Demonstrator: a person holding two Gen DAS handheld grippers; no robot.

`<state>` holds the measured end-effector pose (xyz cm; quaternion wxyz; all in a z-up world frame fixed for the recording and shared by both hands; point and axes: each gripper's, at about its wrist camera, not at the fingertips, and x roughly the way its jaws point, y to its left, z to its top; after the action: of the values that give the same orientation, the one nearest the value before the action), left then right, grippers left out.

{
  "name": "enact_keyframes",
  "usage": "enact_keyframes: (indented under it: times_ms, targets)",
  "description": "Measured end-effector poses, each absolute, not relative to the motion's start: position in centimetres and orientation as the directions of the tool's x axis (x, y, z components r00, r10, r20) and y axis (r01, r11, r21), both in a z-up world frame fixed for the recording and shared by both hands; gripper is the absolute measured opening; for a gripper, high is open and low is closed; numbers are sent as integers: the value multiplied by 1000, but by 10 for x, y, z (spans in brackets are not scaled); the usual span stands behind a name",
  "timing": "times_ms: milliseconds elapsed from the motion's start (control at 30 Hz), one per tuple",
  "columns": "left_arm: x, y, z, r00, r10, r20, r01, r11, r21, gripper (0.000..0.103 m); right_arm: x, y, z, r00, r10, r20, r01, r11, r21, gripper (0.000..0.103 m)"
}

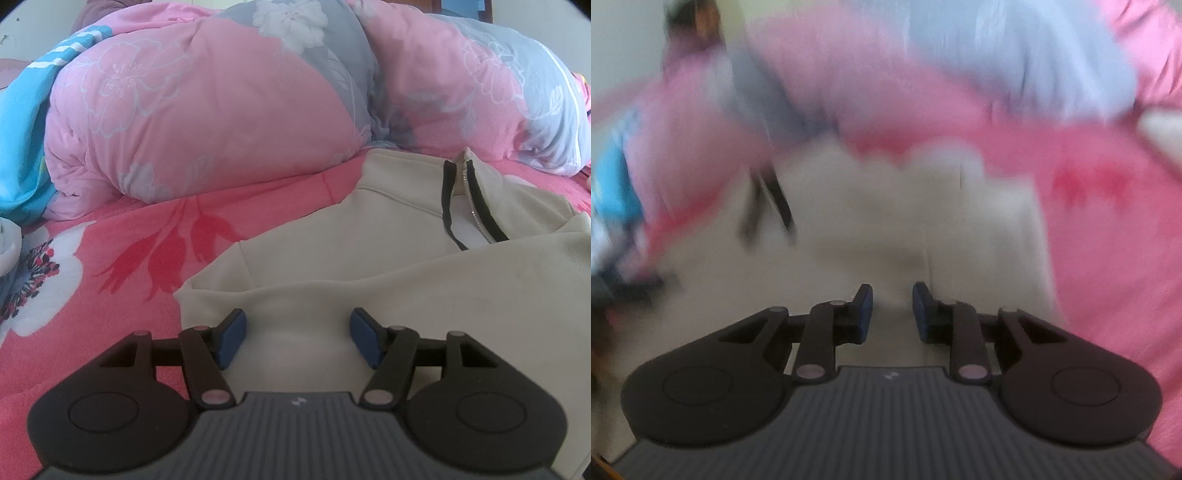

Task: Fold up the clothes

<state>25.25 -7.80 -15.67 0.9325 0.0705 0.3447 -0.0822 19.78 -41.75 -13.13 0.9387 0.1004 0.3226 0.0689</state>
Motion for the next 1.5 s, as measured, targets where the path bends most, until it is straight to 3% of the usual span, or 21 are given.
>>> enact_keyframes:
  times_ms: [100, 200, 300, 400, 600, 700, 767, 900, 967, 1067, 1233, 1367, 1433, 1500]
  targets:
    - [248, -77, -140, 745, -102, -660, 210, 974, 87, 66, 200, -420, -128, 783, 215, -584, -76, 965, 252, 22]
    - [219, -77, -112, 775, -177, -606, 266, 962, 60, 66, 200, -420, -130, 786, 214, -580, -78, 965, 250, 22]
    - [182, -93, -104, 773, -233, -590, 364, 925, 112, 66, 200, -416, -129, 786, 207, -583, -82, 969, 234, 23]
    - [158, -106, -127, 723, -225, -653, 400, 907, 130, 67, 199, -419, -129, 787, 217, -577, -85, 965, 246, 23]
    - [146, -101, -150, 757, -221, -614, 355, 929, 103, 70, 197, -418, -127, 790, 211, -575, -87, 968, 237, 26]
    - [144, -101, -150, 758, -226, -612, 355, 930, 96, 70, 190, -407, -113, 789, 183, -586, -75, 976, 203, 31]
    - [145, -100, -149, 761, -228, -608, 354, 930, 94, 70, 173, -398, -98, 806, 240, -541, -147, 967, 209, 32]
    - [146, -97, -151, 767, -234, -598, 352, 932, 88, 71, 144, -368, -93, 797, 287, -531, -237, 958, 163, 46]
    - [146, -96, -151, 768, -238, -595, 352, 933, 81, 71, 145, -356, -119, 743, 260, -617, -238, 964, 118, 47]
    - [146, -95, -150, 768, -244, -592, 352, 933, 72, 71, 140, -340, -126, 772, 200, -604, -247, 969, 6, 49]
    - [146, -94, -147, 766, -246, -594, 349, 935, 64, 72, 138, -346, -130, 786, 213, -580, -236, 971, 37, 51]
    - [144, -97, -126, 774, -260, -578, 337, 941, 29, 76, 137, -345, -131, 791, 210, -574, -233, 972, 34, 51]
    - [139, -99, -111, 802, -292, -521, 343, 939, 2, 89, 136, -344, -131, 792, 210, -573, -232, 972, 36, 52]
    - [139, -111, -103, 810, -317, -493, 367, 930, 5, 91, 135, -343, -132, 794, 206, -572, -230, 973, 31, 52]
